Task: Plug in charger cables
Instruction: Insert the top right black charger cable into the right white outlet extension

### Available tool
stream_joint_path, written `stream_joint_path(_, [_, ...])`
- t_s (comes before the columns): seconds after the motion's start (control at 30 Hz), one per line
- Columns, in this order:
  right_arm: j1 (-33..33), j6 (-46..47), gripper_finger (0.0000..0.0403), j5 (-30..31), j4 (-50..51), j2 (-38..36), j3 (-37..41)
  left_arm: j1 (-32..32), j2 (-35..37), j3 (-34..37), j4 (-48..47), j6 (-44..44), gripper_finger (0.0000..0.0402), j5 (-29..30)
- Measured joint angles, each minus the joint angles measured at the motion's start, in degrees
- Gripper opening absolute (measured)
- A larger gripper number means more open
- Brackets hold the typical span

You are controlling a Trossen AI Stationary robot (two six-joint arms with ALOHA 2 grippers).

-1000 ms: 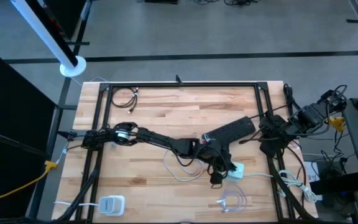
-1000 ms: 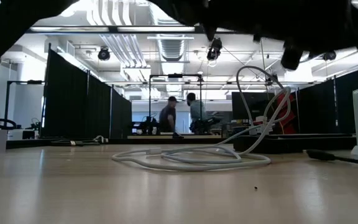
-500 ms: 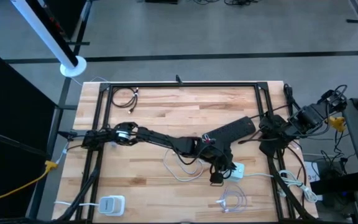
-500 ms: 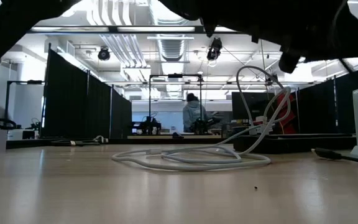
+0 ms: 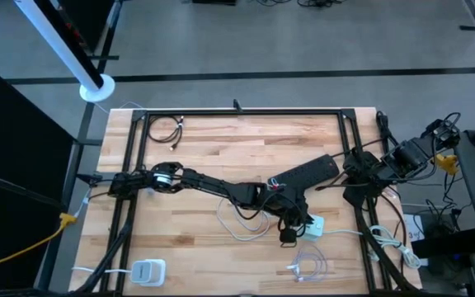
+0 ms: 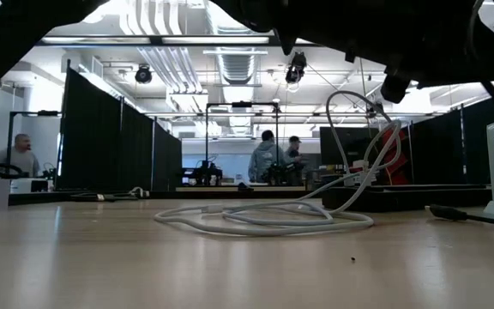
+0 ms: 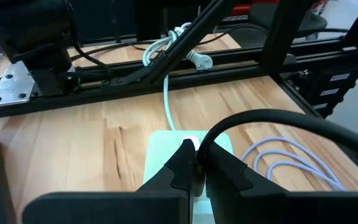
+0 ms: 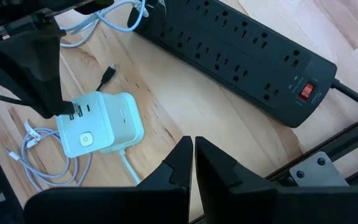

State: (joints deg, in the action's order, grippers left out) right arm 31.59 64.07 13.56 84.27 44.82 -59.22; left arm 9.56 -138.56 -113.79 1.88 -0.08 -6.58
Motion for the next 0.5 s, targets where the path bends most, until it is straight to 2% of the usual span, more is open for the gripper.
stream_joint_path(0.5, [0.00,0.02,0.0002,0.00,-0.42,0.00,0.02,-0.02,0.00,1.02,2.87,-1.50,0.0014,-0.01])
